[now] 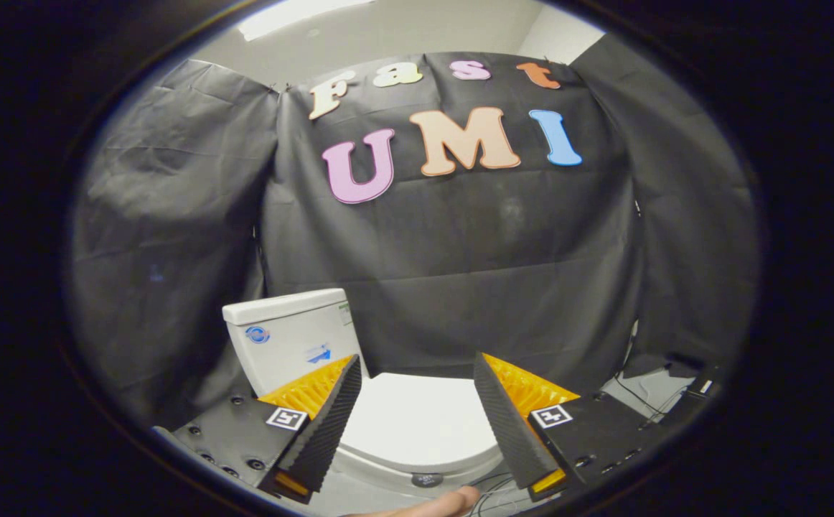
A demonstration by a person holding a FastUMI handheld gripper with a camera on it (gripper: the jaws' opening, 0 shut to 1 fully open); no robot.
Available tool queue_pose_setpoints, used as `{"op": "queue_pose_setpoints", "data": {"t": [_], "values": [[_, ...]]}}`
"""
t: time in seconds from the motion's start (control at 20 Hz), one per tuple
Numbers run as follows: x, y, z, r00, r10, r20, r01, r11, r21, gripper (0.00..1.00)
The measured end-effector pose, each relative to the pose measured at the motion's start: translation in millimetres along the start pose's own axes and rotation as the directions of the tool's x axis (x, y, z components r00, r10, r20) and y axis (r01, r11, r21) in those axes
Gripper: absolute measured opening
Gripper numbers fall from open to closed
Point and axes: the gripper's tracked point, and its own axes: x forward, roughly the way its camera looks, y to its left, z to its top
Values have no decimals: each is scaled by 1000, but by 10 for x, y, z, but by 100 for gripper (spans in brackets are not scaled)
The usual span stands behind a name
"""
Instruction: Open the toilet lid.
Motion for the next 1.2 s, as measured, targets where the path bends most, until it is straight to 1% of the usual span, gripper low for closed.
{"op": "queue_pose_setpoints", "data": {"t": [0.3,0.5,0.65,0.75,0.85,0.95,1.1,1.2], "values": [[70,-102,-141,999,-37,-18,38,999,26,97],[141,-182,-343,997,-65,-39,69,992,103,98],[155,-239,-509,995,-77,-71,86,986,141,98],[170,-289,-566,994,-78,-74,90,978,187,98],[177,-361,-666,994,-71,-82,91,957,277,98],[152,-445,-812,991,-79,-105,112,927,358,98],[110,-581,-969,988,-93,-122,140,869,474,98],[95,-724,-1085,983,-120,-137,175,827,535,98]]}}
